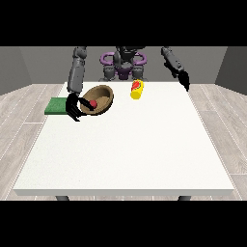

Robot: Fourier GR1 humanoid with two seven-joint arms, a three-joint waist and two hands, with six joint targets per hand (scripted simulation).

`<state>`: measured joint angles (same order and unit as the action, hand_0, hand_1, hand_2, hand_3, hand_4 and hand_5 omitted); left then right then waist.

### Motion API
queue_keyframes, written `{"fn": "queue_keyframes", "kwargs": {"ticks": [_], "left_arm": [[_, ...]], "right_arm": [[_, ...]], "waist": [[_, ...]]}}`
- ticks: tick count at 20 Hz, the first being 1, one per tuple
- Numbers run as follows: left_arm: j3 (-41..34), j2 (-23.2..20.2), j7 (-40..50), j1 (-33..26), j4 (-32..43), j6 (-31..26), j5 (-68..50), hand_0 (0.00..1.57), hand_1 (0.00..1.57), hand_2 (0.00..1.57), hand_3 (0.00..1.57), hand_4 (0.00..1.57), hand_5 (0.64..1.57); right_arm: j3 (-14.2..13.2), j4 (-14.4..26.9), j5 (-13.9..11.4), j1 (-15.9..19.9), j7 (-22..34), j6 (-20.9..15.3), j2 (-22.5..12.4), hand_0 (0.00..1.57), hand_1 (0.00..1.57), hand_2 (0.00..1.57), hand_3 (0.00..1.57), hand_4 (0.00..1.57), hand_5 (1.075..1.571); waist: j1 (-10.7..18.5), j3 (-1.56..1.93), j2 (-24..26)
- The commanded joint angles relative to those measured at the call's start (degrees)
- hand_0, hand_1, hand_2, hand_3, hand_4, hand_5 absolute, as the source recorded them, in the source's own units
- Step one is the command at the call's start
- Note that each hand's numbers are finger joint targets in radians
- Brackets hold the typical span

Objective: Pick the cup and pour the ball into the bowl, then pick the bowl and place it on the pad

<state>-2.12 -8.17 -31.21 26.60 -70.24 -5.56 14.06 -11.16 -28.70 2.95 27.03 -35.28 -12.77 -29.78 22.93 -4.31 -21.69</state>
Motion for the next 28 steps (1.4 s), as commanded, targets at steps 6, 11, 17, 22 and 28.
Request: {"fn": "queue_keyframes", "kwargs": {"ticks": [6,11,17,22,28], "left_arm": [[1.45,1.71,4.05,1.38,2.56,-1.05,0.25,0.00,0.00,0.00,0.00,0.00,0.711],[-2.18,1.86,2.72,0.46,11.72,0.40,-1.08,0.00,0.00,0.00,0.00,0.00,0.709],[-4.25,1.38,0.62,-6.32,16.87,1.83,-1.42,0.00,0.00,0.00,0.00,0.00,0.729],[-8.10,-0.96,-2.08,-7.49,17.14,3.38,-3.51,0.00,0.00,0.00,0.00,0.00,0.719],[-13.83,-6.18,-7.52,-7.80,22.49,3.40,-6.43,0.00,0.00,0.00,0.00,0.00,0.677]], "right_arm": [[3.06,4.92,-3.75,1.06,23.83,-2.21,-5.95,1.57,1.57,1.57,1.57,1.18,1.571],[10.65,0.53,-9.39,4.33,36.94,0.89,-6.22,1.57,1.57,1.57,1.57,1.22,1.570],[19.06,-4.60,-18.11,6.36,42.44,11.55,-18.17,1.57,1.57,1.57,1.57,1.53,1.567],[19.43,-7.36,-19.92,6.47,36.76,17.71,-21.19,1.57,1.57,1.57,1.57,1.57,1.543],[17.96,-11.95,-22.14,7.69,37.68,17.74,-18.59,1.57,1.57,1.57,1.54,1.57,1.503]], "waist": [[3.85,3.99,4.12],[-1.98,4.02,12.22],[-7.63,4.02,21.58],[-13.45,4.29,19.15],[-18.10,4.27,16.07]]}}
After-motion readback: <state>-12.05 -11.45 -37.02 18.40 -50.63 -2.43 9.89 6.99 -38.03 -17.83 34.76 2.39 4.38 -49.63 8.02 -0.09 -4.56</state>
